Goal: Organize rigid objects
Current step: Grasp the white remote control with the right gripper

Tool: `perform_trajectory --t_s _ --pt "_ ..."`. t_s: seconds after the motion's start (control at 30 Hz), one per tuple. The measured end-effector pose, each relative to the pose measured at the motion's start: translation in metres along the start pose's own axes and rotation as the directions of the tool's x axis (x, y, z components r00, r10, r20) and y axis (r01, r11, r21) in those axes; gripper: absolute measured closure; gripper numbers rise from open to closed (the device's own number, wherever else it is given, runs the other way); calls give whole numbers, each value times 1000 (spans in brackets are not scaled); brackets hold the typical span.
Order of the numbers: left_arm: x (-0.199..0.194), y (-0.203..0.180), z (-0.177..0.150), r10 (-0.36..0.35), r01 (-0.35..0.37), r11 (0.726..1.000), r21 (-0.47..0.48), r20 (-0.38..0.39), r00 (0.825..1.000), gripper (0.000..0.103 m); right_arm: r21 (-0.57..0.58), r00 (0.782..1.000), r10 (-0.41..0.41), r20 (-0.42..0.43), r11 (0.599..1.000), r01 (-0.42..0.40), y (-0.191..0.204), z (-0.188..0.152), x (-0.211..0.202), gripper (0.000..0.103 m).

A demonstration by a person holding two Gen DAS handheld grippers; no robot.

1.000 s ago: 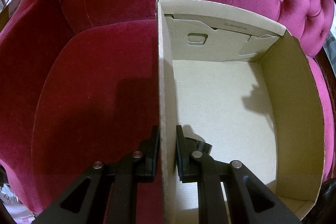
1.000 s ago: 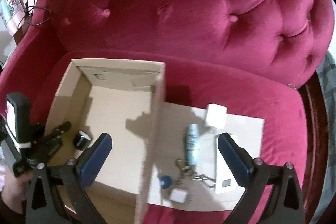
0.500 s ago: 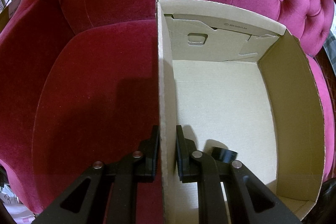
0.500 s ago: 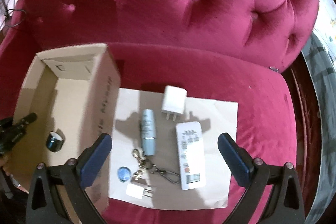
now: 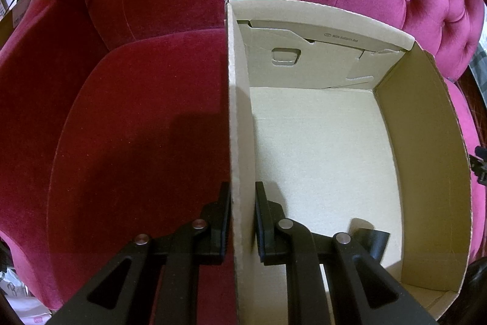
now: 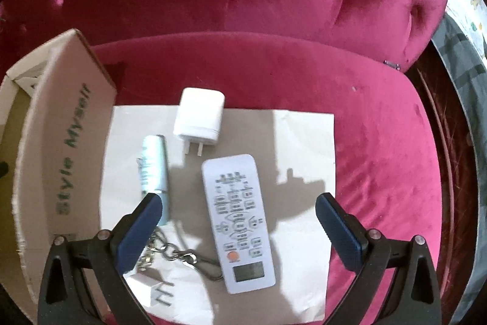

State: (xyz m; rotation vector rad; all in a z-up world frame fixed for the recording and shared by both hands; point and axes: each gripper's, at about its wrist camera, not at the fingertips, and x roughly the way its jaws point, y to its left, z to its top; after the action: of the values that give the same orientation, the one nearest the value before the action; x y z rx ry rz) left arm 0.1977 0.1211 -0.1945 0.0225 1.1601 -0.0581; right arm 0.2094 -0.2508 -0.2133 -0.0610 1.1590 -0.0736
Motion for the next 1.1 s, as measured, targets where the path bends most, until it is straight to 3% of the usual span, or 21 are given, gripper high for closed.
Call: perform_trajectory --t_s 0.27,0.7,0.77,0.9,0.97,1.0,1.1 --pt "0 -1 0 6 -6 1000 4 -1 1000 88 18 999 15 -35 1000 -14 -12 -5 33 0" --pt "-1 -4 1 12 -12 1000 5 -1 1000 88 -11 998 24 -59 1000 -25 -8 -7 53 3" --pt "0 -4 1 12 -12 1000 6 -1 1000 88 -4 998 27 -60 1000 -27 -8 -4 55 7" --pt "0 -4 1 13 -13 1000 6 -1 1000 88 -5 995 44 -91 999 -44 -7 -3 57 33" --pt "0 -4 1 13 -13 1000 5 -1 1000 88 -15 994 50 -92 999 -52 -5 -4 57 39" --pt "0 -4 1 12 -12 1000 5 -1 1000 88 -13 994 55 -93 998 -57 -5 -5 56 51" --pt "0 -5 0 14 -14 1000 5 -1 1000 88 -18 995 45 -90 999 -47 -3 -4 52 53"
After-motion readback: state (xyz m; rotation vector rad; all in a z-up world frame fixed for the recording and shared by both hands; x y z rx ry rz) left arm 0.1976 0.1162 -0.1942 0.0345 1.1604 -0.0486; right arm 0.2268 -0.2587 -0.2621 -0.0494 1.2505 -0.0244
